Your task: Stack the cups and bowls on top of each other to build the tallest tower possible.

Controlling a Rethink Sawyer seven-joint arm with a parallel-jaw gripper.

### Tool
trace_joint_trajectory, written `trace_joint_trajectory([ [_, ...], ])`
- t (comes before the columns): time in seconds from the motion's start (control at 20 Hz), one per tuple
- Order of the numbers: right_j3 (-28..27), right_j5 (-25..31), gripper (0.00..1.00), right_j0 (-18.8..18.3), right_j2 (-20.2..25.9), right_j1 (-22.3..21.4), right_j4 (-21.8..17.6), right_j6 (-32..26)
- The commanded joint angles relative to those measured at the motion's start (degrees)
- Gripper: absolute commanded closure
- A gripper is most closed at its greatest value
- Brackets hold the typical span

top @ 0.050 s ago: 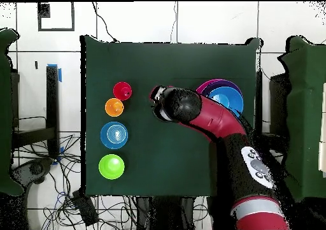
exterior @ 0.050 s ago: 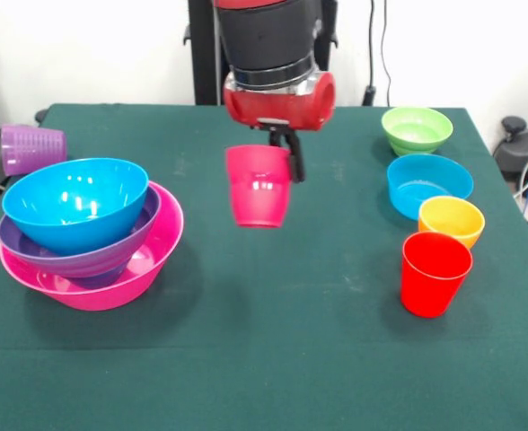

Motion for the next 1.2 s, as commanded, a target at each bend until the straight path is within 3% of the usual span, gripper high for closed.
trace_joint_trajectory([
  [0.05, 4.25, 8.4, 1.0, -1.03, 9.64, 0.16, 4.39, 3.22],
  [0.7, 6.24, 23.18, 1.0, -8.54, 15.32, -6.19, 8.89, -1.06],
  [1.2, 6.18, 30.0, 1.0, -11.2, 16.01, -7.02, 6.02, -1.94],
])
